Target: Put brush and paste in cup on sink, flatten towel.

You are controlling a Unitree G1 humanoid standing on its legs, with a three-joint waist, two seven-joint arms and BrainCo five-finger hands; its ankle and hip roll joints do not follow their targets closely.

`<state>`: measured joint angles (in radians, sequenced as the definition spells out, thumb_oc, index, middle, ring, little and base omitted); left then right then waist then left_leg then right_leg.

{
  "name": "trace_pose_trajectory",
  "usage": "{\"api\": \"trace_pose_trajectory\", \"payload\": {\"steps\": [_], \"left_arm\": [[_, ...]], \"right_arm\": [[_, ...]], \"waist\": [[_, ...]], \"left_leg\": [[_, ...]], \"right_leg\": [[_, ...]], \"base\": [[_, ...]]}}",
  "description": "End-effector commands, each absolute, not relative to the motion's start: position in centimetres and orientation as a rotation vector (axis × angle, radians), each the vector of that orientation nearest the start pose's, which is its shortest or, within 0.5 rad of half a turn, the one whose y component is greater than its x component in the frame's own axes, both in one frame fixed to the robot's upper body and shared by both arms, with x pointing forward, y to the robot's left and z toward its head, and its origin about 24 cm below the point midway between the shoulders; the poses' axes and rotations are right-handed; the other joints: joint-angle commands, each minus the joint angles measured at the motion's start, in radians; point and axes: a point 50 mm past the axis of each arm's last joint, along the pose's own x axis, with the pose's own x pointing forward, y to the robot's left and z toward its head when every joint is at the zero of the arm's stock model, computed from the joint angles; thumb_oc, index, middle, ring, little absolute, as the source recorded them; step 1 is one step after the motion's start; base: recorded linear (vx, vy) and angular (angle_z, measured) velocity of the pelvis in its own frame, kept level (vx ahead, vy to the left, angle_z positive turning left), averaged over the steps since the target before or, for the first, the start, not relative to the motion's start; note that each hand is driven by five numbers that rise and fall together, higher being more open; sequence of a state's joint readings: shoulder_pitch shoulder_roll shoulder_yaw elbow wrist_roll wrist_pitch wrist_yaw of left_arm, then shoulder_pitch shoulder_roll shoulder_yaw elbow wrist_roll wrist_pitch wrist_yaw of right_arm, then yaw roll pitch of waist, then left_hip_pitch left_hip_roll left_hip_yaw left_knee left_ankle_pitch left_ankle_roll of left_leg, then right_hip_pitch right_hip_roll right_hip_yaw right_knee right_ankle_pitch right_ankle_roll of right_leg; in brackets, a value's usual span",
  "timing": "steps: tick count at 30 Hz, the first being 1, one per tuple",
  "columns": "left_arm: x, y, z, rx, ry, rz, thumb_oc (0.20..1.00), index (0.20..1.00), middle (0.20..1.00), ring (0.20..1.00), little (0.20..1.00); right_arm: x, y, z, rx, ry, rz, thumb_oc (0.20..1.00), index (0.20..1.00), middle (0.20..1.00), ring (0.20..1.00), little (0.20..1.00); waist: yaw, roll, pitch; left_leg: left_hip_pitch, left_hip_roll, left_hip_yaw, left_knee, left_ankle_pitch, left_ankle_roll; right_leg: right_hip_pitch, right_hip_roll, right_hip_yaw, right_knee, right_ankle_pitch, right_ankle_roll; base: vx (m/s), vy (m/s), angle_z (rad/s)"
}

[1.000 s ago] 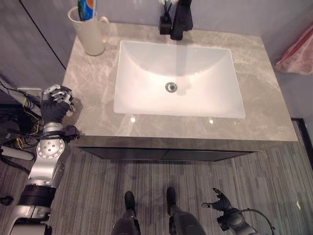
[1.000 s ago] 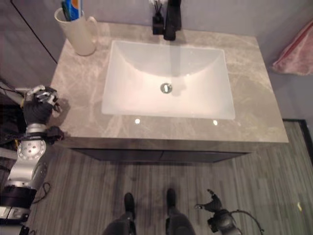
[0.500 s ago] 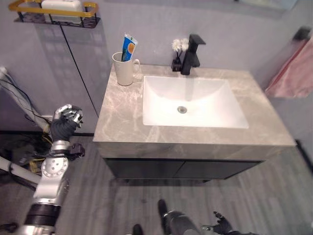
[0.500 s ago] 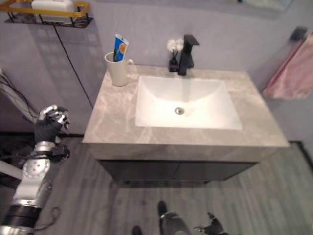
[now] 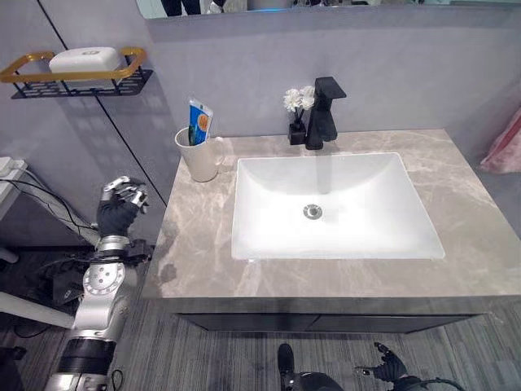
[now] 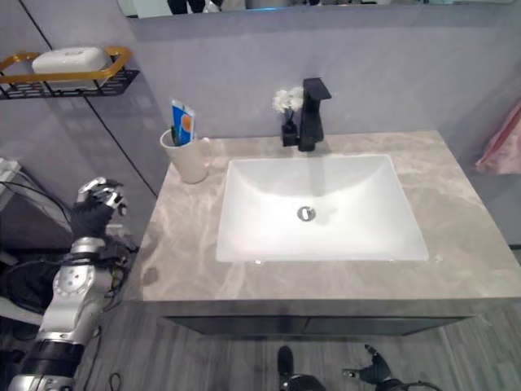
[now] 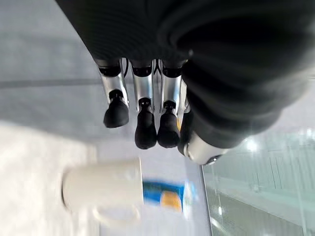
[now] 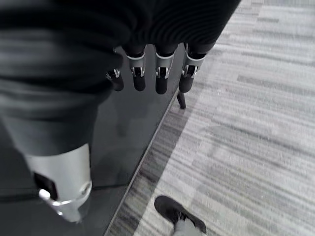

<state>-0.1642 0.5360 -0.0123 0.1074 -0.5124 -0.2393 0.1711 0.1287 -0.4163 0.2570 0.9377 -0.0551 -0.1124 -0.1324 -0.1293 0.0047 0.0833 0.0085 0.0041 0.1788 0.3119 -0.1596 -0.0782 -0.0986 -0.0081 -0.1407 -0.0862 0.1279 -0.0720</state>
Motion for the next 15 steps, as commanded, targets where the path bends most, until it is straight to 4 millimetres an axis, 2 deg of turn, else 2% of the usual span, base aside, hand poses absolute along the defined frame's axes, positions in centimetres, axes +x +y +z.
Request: {"api": "trace_pose_trajectory", "payload": {"steps": [1, 2, 3, 4, 6, 7, 8, 9, 11, 15], "left_arm": [[28.3, 25.6, 14.7, -0.012, -0.457, 0.162, 0.2, 0.2, 0.2, 0.2, 0.2], [28.2, 25.7, 14.6, -0.014, -0.456, 0.172, 0.2, 0.2, 0.2, 0.2, 0.2], [28.2, 25.7, 14.6, -0.014, -0.456, 0.172, 0.2, 0.2, 0.2, 0.2, 0.2], [28.0, 25.9, 14.7, -0.019, -0.46, 0.182, 0.2, 0.2, 0.2, 0.2, 0.2], [28.1, 26.0, 14.9, -0.022, -0.473, 0.198, 0.2, 0.2, 0.2, 0.2, 0.2], [28.1, 26.0, 14.9, -0.022, -0.473, 0.198, 0.2, 0.2, 0.2, 0.2, 0.2], [27.9, 26.2, 14.9, -0.023, -0.473, 0.191, 0.2, 0.2, 0.2, 0.2, 0.2], [27.9, 26.2, 14.9, -0.021, -0.47, 0.189, 0.2, 0.2, 0.2, 0.2, 0.2], [27.7, 25.9, 14.6, -0.006, -0.452, 0.157, 0.2, 0.2, 0.2, 0.2, 0.2], [27.2, 26.1, 14.2, 0.01, -0.428, 0.141, 0.2, 0.2, 0.2, 0.2, 0.2]], "right_arm": [[11.0, -29.0, -12.1, -0.648, 0.923, -0.087, 1.0, 1.0, 1.0, 1.0, 1.0], [11.0, -29.2, -12.0, -0.657, 0.918, -0.092, 1.0, 1.0, 1.0, 1.0, 1.0], [11.0, -29.2, -12.0, -0.657, 0.917, -0.092, 1.0, 1.0, 1.0, 1.0, 1.0], [11.0, -29.2, -11.9, -0.663, 0.911, -0.092, 1.0, 1.0, 1.0, 1.0, 1.0], [11.2, -29.4, -11.7, -0.68, 0.9, -0.1, 1.0, 1.0, 1.0, 1.0, 1.0], [11.2, -29.4, -11.7, -0.68, 0.9, -0.1, 1.0, 1.0, 1.0, 1.0, 1.0], [11.5, -29.3, -11.7, -0.688, 0.894, -0.083, 1.0, 1.0, 1.0, 1.0, 1.0], [11.3, -29.2, -11.8, -0.687, 0.898, -0.078, 1.0, 1.0, 1.0, 1.0, 1.0], [10.9, -29.2, -12.2, -0.689, 0.931, -0.078, 1.0, 1.0, 1.0, 1.0, 1.0], [10.6, -29.0, -12.5, -0.685, 0.956, -0.077, 1.0, 1.0, 1.0, 1.0, 1.0]], "waist": [[-0.014, -0.015, 0.026], [-0.004, -0.016, 0.027], [-0.005, -0.018, 0.025], [-0.002, -0.015, 0.023], [-0.001, -0.003, 0.036], [-0.001, -0.003, 0.036], [0.0, 0.004, 0.037], [-0.002, 0.008, 0.031], [-0.003, 0.022, 0.014], [0.002, 0.018, 0.003]], "left_leg": [[-0.065, 0.054, 0.003, -0.136, 0.095, 0.007], [-0.079, 0.06, -0.034, -0.16, 0.104, 0.008], [-0.082, 0.057, -0.035, -0.164, 0.11, 0.009], [-0.093, 0.075, -0.062, -0.21, 0.144, 0.001], [-0.129, 0.145, -0.082, -0.272, 0.244, -0.029], [-0.128, 0.145, -0.082, -0.274, 0.245, -0.029], [-0.092, 0.152, -0.084, -0.279, 0.216, -0.027], [-0.086, 0.155, -0.078, -0.286, 0.224, -0.03], [-0.039, 0.135, -0.056, -0.324, 0.207, -0.024], [0.006, 0.115, -0.025, -0.349, 0.191, -0.011]], "right_leg": [[0.029, -0.061, 0.032, 0.015, -0.051, 0.163], [0.035, -0.066, 0.045, 0.016, -0.055, 0.167], [0.031, -0.068, 0.045, 0.016, -0.052, 0.167], [0.027, -0.073, 0.055, 0.021, -0.055, 0.172], [0.022, -0.085, 0.07, 0.043, -0.072, 0.178], [0.021, -0.084, 0.071, 0.044, -0.072, 0.177], [0.024, -0.079, 0.084, 0.056, -0.088, 0.178], [0.023, -0.078, 0.087, 0.059, -0.085, 0.177], [0.041, -0.085, 0.1, 0.059, -0.078, 0.183], [0.062, -0.098, 0.125, 0.053, -0.072, 0.192]], "base": [[0.1, 0.097, 0.27], [0.09, 0.097, 0.13], [0.09, 0.084, -0.18], [0.07, 0.098, -0.27], [0.08, 0.154, -0.24], [0.06, 0.122, -0.17], [0.03, 0.067, -0.25], [0.12, 0.167, -0.63], [0.17, 0.192, -0.57], [0.1, 0.111, -0.3]]}}
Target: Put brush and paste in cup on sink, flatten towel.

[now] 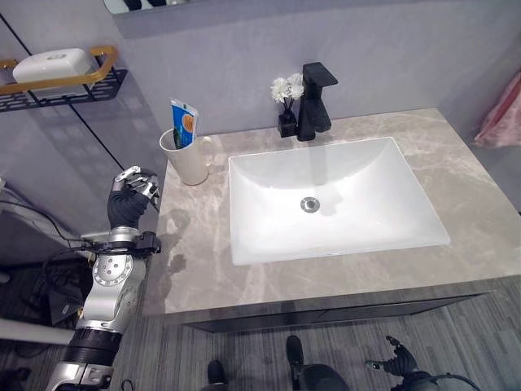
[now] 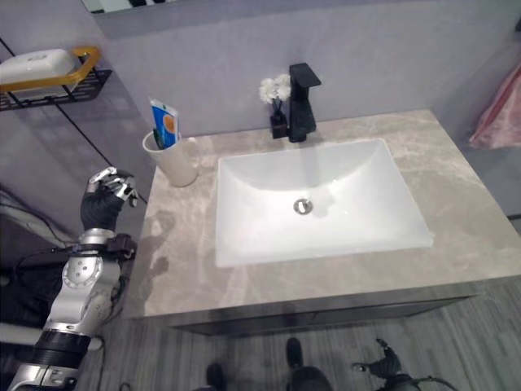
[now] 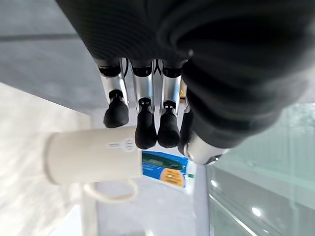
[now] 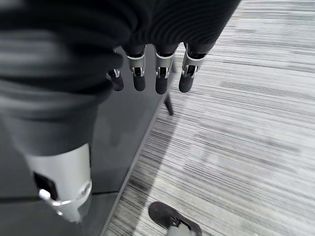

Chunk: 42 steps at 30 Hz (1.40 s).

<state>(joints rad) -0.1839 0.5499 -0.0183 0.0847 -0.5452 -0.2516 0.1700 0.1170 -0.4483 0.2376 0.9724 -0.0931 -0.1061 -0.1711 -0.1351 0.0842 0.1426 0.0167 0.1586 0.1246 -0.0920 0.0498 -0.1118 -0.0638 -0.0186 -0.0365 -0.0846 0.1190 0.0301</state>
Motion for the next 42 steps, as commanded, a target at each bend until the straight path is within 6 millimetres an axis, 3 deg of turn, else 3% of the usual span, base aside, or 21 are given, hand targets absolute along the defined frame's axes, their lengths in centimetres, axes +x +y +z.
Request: {"api": "trace_pose_trajectory", "payload": {"steps": [1, 11, 25, 34, 42], "left_arm": [[27.0, 26.2, 14.1, 0.017, -0.424, 0.138, 0.2, 0.2, 0.2, 0.2, 0.2], [26.1, 26.9, 12.5, 0.019, -0.307, 0.074, 0.2, 0.2, 0.2, 0.2, 0.2], [25.8, 26.1, 12.2, 0.076, -0.252, -0.045, 0.2, 0.2, 0.2, 0.2, 0.2], [27.0, 25.5, 11.7, 0.099, -0.222, -0.071, 0.2, 0.2, 0.2, 0.2, 0.2], [28.9, 26.2, 11.2, 0.154, -0.18, -0.006, 0.2, 0.2, 0.2, 0.2, 0.2]], "right_arm": [[10.7, -28.9, -12.6, -0.677, 0.956, -0.077, 1.0, 1.0, 1.0, 1.0, 1.0], [11.8, -27.6, -12.5, -0.687, 0.92, 0.004, 1.0, 1.0, 1.0, 1.0, 1.0], [11.3, -27.2, -12.9, -0.688, 0.94, 0.034, 1.0, 1.0, 1.0, 1.0, 1.0], [11.2, -27.7, -12.7, -0.64, 0.929, -0.024, 1.0, 1.0, 1.0, 1.0, 1.0], [10.8, -27.2, -13.1, -0.643, 0.953, 0.007, 1.0, 1.0, 1.0, 1.0, 1.0]], "waist": [[0.008, -0.062, -0.059], [0.014, -0.069, -0.048], [0.012, -0.055, -0.029], [-0.008, -0.033, -0.024], [-0.029, -0.038, -0.017]], "left_leg": [[0.006, -0.045, 0.038, 0.05, -0.024, 0.027], [0.005, -0.077, 0.074, 0.007, -0.029, 0.05], [-0.029, -0.065, 0.094, 0.005, -0.017, 0.032], [-0.041, -0.058, 0.1, 0.005, -0.012, 0.023], [-0.055, -0.057, 0.106, 0.005, -0.012, 0.021]], "right_leg": [[0.029, -0.092, 0.028, 0.05, -0.063, 0.095], [-0.007, -0.122, 0.064, 0.021, -0.028, 0.128], [-0.07, -0.125, 0.092, -0.003, 0.009, 0.146], [-0.087, -0.121, 0.093, -0.003, 0.008, 0.146], [-0.106, -0.121, 0.095, -0.003, 0.016, 0.147]], "base": [[0.08, 0.132, -0.16], [0.02, 0.084, -0.09], [-0.02, -0.011, -0.07], [0.0, -0.013, -0.02], [0.0, -0.001, 0.0]]}}
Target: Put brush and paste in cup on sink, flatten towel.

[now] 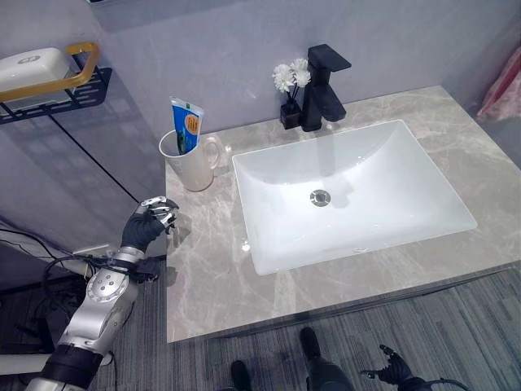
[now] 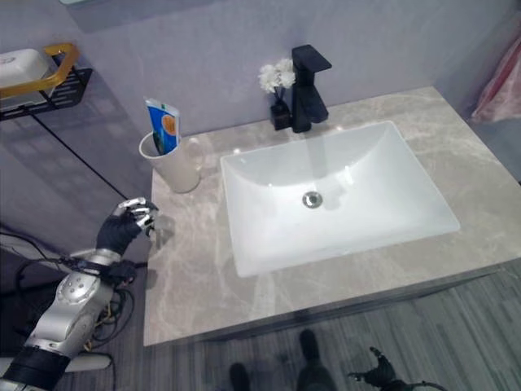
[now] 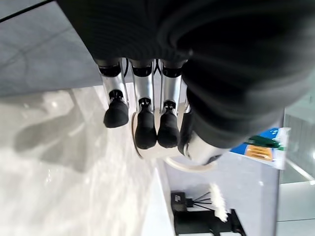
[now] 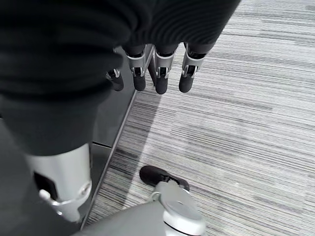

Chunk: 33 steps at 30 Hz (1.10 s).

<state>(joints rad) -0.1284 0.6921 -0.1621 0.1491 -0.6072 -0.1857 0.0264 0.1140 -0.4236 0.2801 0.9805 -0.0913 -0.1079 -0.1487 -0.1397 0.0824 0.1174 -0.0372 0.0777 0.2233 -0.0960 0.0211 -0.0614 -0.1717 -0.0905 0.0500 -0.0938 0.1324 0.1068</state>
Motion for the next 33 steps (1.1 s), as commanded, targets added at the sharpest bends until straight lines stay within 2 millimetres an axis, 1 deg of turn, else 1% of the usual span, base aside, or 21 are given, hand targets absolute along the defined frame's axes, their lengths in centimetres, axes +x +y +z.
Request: {"api": "trace_pose_trajectory", "payload": {"steps": [1, 3, 7, 8, 15, 23, 33], "left_arm": [[28.9, 26.2, 11.2, 0.154, -0.18, -0.006, 0.2, 0.2, 0.2, 0.2, 0.2], [29.7, 26.5, 11.9, 0.164, -0.194, 0.025, 0.2, 0.2, 0.2, 0.2, 0.2], [30.4, 26.7, 12.2, 0.152, -0.198, 0.042, 0.2, 0.2, 0.2, 0.2, 0.2], [30.9, 26.7, 12.5, 0.153, -0.201, 0.054, 0.2, 0.2, 0.2, 0.2, 0.2], [32.1, 26.8, 13.5, 0.163, -0.216, 0.076, 0.2, 0.2, 0.2, 0.2, 0.2], [32.7, 26.6, 13.7, 0.176, -0.214, 0.078, 0.2, 0.2, 0.2, 0.2, 0.2], [33.6, 26.1, 15.0, 0.205, -0.252, 0.089, 0.2, 0.2, 0.2, 0.2, 0.2]], "right_arm": [[10.8, -27.2, -13.1, -0.643, 0.953, 0.007, 1.0, 1.0, 1.0, 1.0, 1.0], [10.9, -27.1, -13.1, -0.648, 0.954, 0.02, 1.0, 1.0, 1.0, 1.0, 1.0], [10.6, -27.1, -13.2, -0.645, 0.969, 0.013, 1.0, 1.0, 1.0, 1.0, 1.0], [10.4, -27.2, -13.3, -0.649, 0.979, 0.013, 1.0, 1.0, 1.0, 1.0, 1.0], [10.5, -27.1, -13.4, -0.634, 0.984, 0.006, 1.0, 1.0, 1.0, 1.0, 1.0], [10.6, -26.7, -13.5, -0.618, 0.982, 0.006, 1.0, 1.0, 1.0, 1.0, 1.0], [11.1, -26.5, -13.4, -0.619, 0.961, 0.009, 1.0, 1.0, 1.0, 1.0, 1.0]], "waist": [[-0.024, -0.036, 0.008], [-0.029, -0.043, 0.014], [-0.033, -0.052, 0.014], [-0.035, -0.059, 0.013], [-0.042, -0.079, 0.015], [-0.048, -0.084, 0.024], [-0.053, -0.088, 0.039]], "left_leg": [[-0.001, 0.024, 0.007, 0.009, 0.017, -0.03], [-0.009, 0.026, 0.008, 0.009, 0.019, -0.03], [-0.018, 0.028, 0.012, 0.009, 0.02, -0.03], [-0.023, 0.03, 0.018, 0.009, 0.02, -0.031], [-0.043, 0.036, 0.024, 0.009, 0.024, -0.031], [-0.049, 0.037, 0.027, 0.009, 0.023, -0.031], [-0.072, 0.034, 0.032, 0.009, 0.025, -0.031]], "right_leg": [[0.002, -0.05, 0.009, 0.007, 0.003, 0.071], [-0.006, -0.047, 0.01, 0.007, 0.004, 0.07], [-0.019, -0.043, 0.013, 0.007, 0.01, 0.073], [-0.027, -0.042, 0.017, 0.007, 0.013, 0.075], [-0.055, -0.037, 0.031, 0.007, 0.02, 0.077], [-0.066, -0.036, 0.039, 0.007, 0.021, 0.076], [-0.099, -0.037, 0.056, 0.007, 0.033, 0.082]], "base": [[0.0, 0.0, 0.0], [0.0, 0.0, 0.0], [0.0, 0.0, -0.01], [0.0, 0.001, -0.06], [0.01, 0.0, -0.07], [0.02, 0.005, -0.03], [0.0, 0.002, -0.01]]}}
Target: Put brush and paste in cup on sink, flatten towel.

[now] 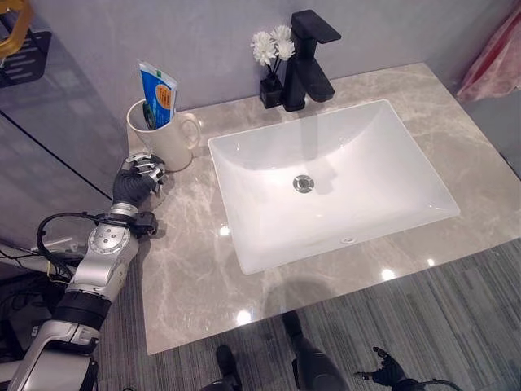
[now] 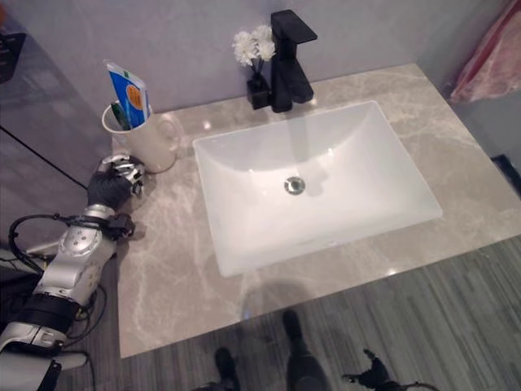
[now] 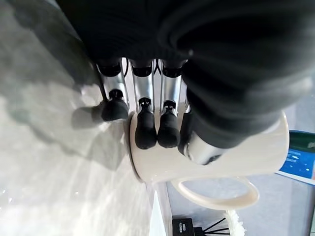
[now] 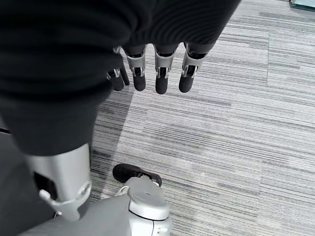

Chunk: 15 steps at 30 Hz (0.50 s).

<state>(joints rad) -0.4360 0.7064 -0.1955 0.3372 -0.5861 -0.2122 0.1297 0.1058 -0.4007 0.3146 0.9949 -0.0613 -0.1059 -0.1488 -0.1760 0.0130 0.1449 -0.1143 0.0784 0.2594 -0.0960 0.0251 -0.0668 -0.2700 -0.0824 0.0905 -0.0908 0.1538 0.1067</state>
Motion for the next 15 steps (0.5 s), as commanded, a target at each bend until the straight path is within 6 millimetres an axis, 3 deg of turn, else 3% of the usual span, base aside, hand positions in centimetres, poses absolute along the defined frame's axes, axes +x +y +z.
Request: {"api": "trace_pose_trajectory", "payload": {"steps": [1, 15], "left_arm": [[33.7, 26.0, 15.0, 0.205, -0.252, 0.091, 0.2, 0.2, 0.2, 0.2, 0.2], [31.8, 25.5, 12.7, 0.223, -0.197, 0.023, 0.2, 0.2, 0.2, 0.2, 0.2]], "right_arm": [[11.1, -26.4, -13.4, -0.619, 0.961, 0.009, 1.0, 1.0, 1.0, 1.0, 1.0], [10.9, -26.4, -13.4, -0.629, 0.964, 0.028, 1.0, 1.0, 1.0, 1.0, 1.0]], "waist": [[-0.016, -0.019, 0.012], [0.003, -0.019, -0.015]], "left_leg": [[0.001, 0.033, -0.004, 0.009, 0.022, -0.026], [0.054, 0.043, -0.005, 0.009, 0.004, -0.03]], "right_leg": [[-0.004, -0.045, 0.017, 0.004, 0.013, 0.084], [0.047, -0.04, 0.007, 0.004, -0.012, 0.078]], "base": [[0.0, 0.006, -0.05], [0.03, -0.01, -0.02]]}}
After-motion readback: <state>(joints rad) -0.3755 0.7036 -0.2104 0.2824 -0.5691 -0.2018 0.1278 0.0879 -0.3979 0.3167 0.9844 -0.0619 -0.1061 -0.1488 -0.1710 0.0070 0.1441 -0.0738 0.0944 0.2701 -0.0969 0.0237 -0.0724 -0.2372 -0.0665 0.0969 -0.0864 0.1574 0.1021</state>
